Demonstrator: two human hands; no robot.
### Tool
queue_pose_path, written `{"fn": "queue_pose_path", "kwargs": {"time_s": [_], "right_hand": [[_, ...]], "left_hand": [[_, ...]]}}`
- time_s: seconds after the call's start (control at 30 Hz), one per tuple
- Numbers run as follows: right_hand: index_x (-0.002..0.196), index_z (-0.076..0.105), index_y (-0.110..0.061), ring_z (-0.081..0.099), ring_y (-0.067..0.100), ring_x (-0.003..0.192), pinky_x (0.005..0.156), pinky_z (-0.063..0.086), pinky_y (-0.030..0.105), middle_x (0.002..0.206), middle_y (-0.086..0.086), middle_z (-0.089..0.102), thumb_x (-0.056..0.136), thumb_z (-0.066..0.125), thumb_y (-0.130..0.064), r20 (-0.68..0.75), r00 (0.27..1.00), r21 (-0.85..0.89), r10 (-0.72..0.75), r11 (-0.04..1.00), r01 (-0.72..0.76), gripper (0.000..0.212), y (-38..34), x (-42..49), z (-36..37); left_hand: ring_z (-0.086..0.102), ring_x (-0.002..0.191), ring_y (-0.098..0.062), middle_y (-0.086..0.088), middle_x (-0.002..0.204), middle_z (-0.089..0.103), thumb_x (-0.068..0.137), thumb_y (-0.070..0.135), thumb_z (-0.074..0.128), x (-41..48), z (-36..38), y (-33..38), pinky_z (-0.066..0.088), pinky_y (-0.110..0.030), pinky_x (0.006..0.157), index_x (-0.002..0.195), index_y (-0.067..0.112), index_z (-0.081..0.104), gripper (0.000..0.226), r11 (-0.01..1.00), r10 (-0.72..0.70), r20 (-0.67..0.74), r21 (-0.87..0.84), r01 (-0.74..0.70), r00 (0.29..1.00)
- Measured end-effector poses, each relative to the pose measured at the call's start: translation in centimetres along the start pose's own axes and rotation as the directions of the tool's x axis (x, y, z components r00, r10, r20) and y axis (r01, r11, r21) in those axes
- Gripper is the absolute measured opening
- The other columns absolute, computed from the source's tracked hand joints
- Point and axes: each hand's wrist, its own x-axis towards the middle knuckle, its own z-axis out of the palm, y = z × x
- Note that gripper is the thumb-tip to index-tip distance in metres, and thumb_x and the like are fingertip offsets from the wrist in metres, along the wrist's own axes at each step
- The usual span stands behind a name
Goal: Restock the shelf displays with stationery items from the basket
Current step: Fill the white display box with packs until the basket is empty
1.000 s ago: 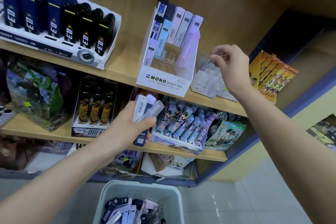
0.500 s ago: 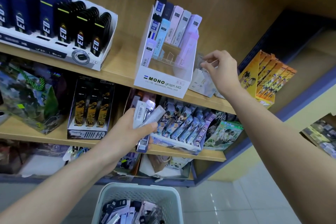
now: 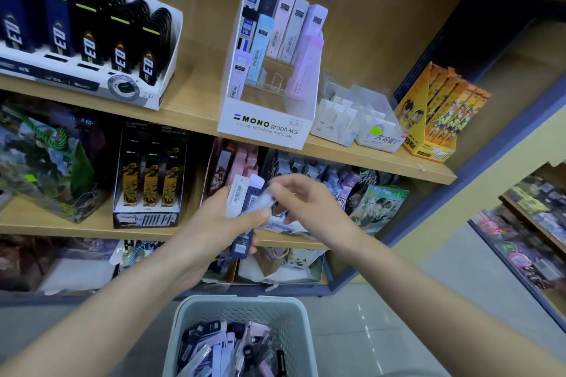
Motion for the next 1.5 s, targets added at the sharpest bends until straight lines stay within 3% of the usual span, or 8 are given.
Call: {"fn": "queue_pose_path", "kwargs": {"time_s": [0.17, 0.4, 0.6, 0.77, 0.9, 1.1, 1.23, 1.5], "right_hand": [[0.088, 0.065, -0.012, 0.061, 0.003, 0.059, 0.058, 0.05, 0.014, 0.061, -0.01, 0.065, 0.095, 0.056, -0.018, 0.053, 0.994, 0.233, 0.091, 0.967, -0.101, 0.013, -0.4, -0.3, -0.2], [0.095, 0.063, -0.005, 0.065, 0.007, 0.067, 0.069, 0.054, 0.017, 0.072, 0.003, 0.066, 0.095, 0.054, -0.017, 0.03, 0.99, 0.394, 0.135, 0.909, -0.136, 0.015, 0.2, -1.1, -1.5], [0.098, 0.066, -0.008, 0.066, 0.007, 0.067, 0.069, 0.054, 0.016, 0.072, 0.003, 0.068, 0.089, 0.062, -0.007, 0.09, 0.992, 0.238, 0.089, 0.965, -0.108, 0.01, 0.0, -1.7, -2.5], [0.092, 0.067, -0.024, 0.053, -0.008, 0.06, 0.059, 0.037, 0.006, 0.069, -0.017, 0.06, 0.084, 0.071, -0.014, 0.276, 0.961, -0.275, 0.0, 0.958, 0.079, 0.014, -0.9, -2.3, -3.5], [0.085, 0.057, -0.023, 0.053, 0.005, 0.065, 0.063, 0.043, 0.018, 0.075, -0.008, 0.061, 0.083, 0.071, -0.012, 0.325, 0.945, -0.319, 0.035, 0.945, 0.074, 0.018, -0.9, -2.4, -3.1], [0.106, 0.04, -0.008, 0.069, 0.011, 0.066, 0.059, 0.053, 0.018, 0.082, 0.01, 0.07, 0.084, 0.064, 0.003, -0.091, 0.994, 0.063, -0.064, 0.996, 0.07, 0.035, -4.7, -1.1, -6.1], [0.101, 0.04, -0.014, 0.067, 0.01, 0.067, 0.065, 0.055, 0.019, 0.083, 0.004, 0.064, 0.09, 0.061, -0.004, -0.513, 0.836, 0.008, -0.194, 0.973, 0.23, 0.026, -5.6, 2.4, -9.2], [0.097, 0.047, -0.012, 0.06, 0.001, 0.066, 0.076, 0.058, 0.03, 0.086, -0.006, 0.053, 0.099, 0.045, -0.017, -0.605, 0.736, -0.2, -0.303, 0.953, 0.228, 0.005, -5.5, 7.6, -9.9]], "left_hand": [[0.058, 0.056, -0.011, 0.002, 0.067, 0.064, 0.086, 0.017, 0.066, -0.4, 0.2, -0.4, 0.05, -0.024, 0.055, 0.107, 0.016, 0.06, 0.022, 0.997, -0.053, -0.006, -0.064, 0.053, 0.999], [0.058, 0.06, -0.013, -0.001, 0.075, 0.065, 0.092, 0.018, 0.057, -0.3, -0.5, -0.1, 0.051, -0.029, 0.058, 0.113, 0.014, 0.058, 0.021, 0.992, -0.059, -0.055, -0.118, 0.052, 0.997], [0.058, 0.059, -0.014, -0.002, 0.075, 0.064, 0.092, 0.017, 0.057, -0.3, -0.6, -0.1, 0.052, -0.03, 0.058, 0.113, 0.014, 0.055, 0.021, 0.995, -0.051, -0.078, -0.094, 0.043, 0.996], [0.058, 0.057, -0.013, -0.004, 0.076, 0.064, 0.091, 0.015, 0.059, -0.5, -0.4, 0.2, 0.051, -0.029, 0.057, 0.11, 0.014, 0.055, 0.019, 0.998, -0.029, -0.059, -0.058, 0.025, 0.998], [0.058, 0.059, -0.014, -0.002, 0.072, 0.063, 0.092, 0.016, 0.058, -0.6, 0.1, 0.4, 0.053, -0.031, 0.06, 0.108, 0.017, 0.056, 0.016, 1.0, 0.01, -0.024, -0.018, -0.01, 1.0], [0.057, 0.058, -0.018, -0.006, 0.076, 0.066, 0.097, 0.021, 0.05, -0.3, -0.2, 0.3, 0.057, -0.035, 0.06, 0.105, 0.017, 0.055, 0.01, 0.991, -0.074, -0.148, -0.117, 0.057, 0.986], [0.058, 0.055, -0.018, -0.006, 0.067, 0.068, 0.098, 0.013, 0.049, 0.0, -0.4, 0.5, 0.055, -0.032, 0.05, 0.108, 0.013, 0.056, 0.012, 0.968, -0.15, -0.166, -0.225, 0.111, 0.975], [0.062, 0.063, -0.02, -0.009, 0.086, 0.069, 0.098, 0.013, 0.048, -0.1, -0.5, 0.6, 0.058, -0.033, 0.057, 0.118, 0.012, 0.052, 0.02, 0.977, -0.131, -0.161, -0.189, 0.099, 0.978]]}}
